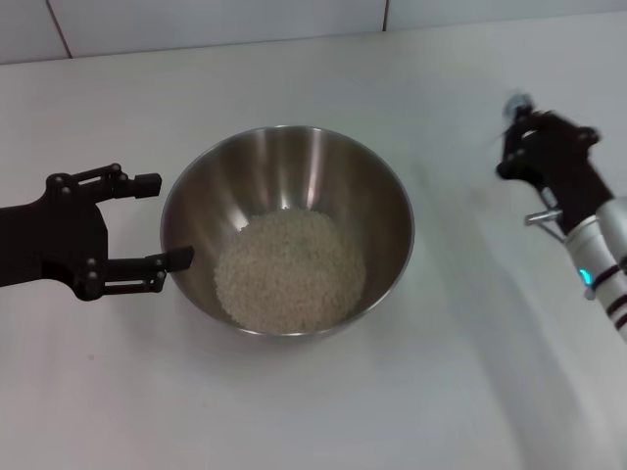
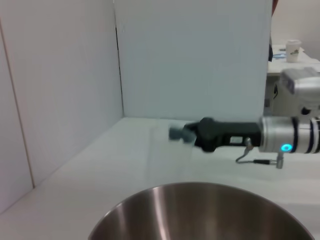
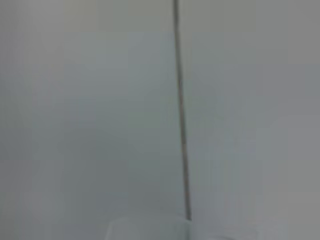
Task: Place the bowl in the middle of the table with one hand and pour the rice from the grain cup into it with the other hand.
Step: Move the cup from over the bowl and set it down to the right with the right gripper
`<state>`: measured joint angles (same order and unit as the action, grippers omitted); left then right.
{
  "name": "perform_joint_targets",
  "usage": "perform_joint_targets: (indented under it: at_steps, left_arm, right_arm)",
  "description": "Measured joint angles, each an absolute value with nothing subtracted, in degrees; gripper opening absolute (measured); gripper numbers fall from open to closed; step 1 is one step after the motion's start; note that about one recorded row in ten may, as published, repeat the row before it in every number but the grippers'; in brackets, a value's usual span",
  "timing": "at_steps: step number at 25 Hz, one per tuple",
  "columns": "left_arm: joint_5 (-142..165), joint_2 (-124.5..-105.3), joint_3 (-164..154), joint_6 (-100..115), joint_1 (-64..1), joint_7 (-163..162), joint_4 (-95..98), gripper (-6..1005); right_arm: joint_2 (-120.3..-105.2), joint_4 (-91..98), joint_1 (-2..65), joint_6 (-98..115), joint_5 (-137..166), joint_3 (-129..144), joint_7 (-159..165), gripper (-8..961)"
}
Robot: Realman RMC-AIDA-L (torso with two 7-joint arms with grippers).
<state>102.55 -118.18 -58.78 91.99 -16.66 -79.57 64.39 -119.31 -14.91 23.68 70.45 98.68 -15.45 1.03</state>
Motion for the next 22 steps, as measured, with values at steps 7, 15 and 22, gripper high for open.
perform_joint_targets:
  at_steps: [7, 15, 22]
  left_arm:
    - [102.73, -118.16, -59.02, 91.8, -16.87, -79.62, 64.34, 859]
    - [103.02, -118.12, -59.12, 91.75, -16.9, -79.63, 64.25, 859]
    - [105.02, -118.23, -59.2, 91.75, -17.46, -80.34, 64.25, 860]
  right_arm:
    - [-119.35, -12.37, 27.78, 62.0, 100.7, -11.24, 3.72, 103]
    - [-119.51, -12.2, 29.84, 56.58, 101.02, -10.68, 3.77, 111]
    - [-119.61, -12.87, 28.42, 56.93, 101.02, -10.63, 3.81, 119]
